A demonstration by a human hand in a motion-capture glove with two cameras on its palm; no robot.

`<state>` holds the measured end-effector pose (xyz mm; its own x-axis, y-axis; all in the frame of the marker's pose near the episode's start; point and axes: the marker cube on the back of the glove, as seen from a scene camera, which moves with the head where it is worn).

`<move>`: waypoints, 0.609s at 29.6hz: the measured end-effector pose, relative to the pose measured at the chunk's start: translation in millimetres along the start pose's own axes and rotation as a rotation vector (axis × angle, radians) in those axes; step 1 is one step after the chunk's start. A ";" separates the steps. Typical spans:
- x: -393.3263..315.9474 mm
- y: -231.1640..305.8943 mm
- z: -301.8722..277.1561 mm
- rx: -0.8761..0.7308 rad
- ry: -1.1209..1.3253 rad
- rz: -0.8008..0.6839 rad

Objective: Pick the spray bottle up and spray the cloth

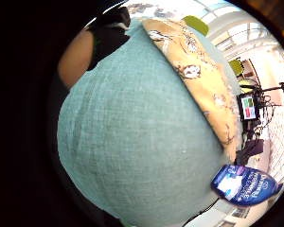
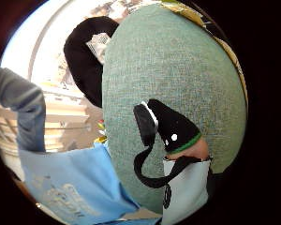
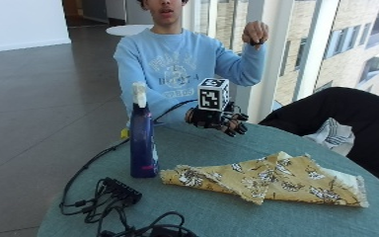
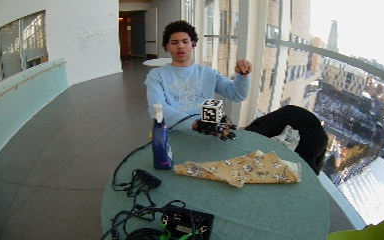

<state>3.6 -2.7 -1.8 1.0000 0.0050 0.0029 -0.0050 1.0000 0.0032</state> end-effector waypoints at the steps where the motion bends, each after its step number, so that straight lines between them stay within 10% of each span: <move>1: 0.3 -0.4 -0.2 0.000 -0.001 0.001; 18: 10.6 -6.1 -10.5 0.001 -0.004 0.031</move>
<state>14.3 -8.7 -12.2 0.9993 0.0357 0.0075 -0.0358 0.9994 0.0043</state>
